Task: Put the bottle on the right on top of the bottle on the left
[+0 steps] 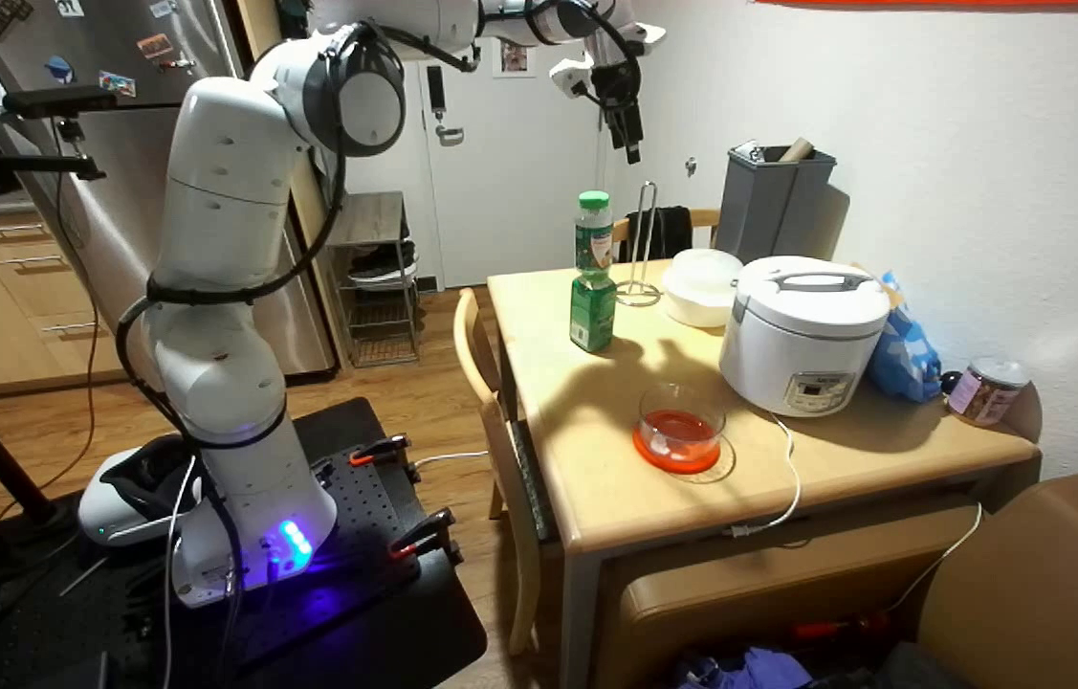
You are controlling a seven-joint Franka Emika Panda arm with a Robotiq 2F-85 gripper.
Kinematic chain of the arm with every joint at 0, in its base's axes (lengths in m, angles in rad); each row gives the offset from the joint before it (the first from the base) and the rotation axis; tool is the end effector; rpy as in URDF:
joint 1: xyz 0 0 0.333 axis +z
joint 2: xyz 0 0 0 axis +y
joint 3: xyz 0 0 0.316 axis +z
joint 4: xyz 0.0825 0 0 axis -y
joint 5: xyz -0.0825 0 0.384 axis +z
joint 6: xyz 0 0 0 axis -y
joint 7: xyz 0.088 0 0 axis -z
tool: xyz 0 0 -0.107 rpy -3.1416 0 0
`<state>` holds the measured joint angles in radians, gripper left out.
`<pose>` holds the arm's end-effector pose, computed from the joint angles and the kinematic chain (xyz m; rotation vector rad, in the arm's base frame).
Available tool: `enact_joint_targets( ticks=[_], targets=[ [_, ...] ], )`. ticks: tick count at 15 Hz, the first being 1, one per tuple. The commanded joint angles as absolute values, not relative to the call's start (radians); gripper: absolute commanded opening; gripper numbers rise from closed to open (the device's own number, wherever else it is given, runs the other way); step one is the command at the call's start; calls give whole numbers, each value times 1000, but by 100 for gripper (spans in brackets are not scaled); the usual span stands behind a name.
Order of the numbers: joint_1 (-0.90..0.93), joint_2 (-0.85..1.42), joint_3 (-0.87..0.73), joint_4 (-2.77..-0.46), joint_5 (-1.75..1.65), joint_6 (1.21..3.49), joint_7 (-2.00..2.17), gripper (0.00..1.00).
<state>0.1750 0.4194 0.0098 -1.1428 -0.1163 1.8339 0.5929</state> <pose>0.6909 0.1180 0.5949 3.0469 -0.6091 0.4593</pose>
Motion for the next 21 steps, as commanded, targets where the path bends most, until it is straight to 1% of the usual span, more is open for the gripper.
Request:
enact_joint_targets(
  ticks=[1, 9, 10, 17, 21],
  targets=[
    [165, 301, -17, -1269, -122, 1839, 662, 100],
    [139, 112, -64, -1585, -104, 1838, 761, 100],
    [113, 97, -45, -1621, -96, 1835, 768, 100],
    [62, 31, -41, -1820, -28, 1867, 818, 100],
    [47, 39, -40, -1892, 33, 1883, 801, 100]
  ],
)
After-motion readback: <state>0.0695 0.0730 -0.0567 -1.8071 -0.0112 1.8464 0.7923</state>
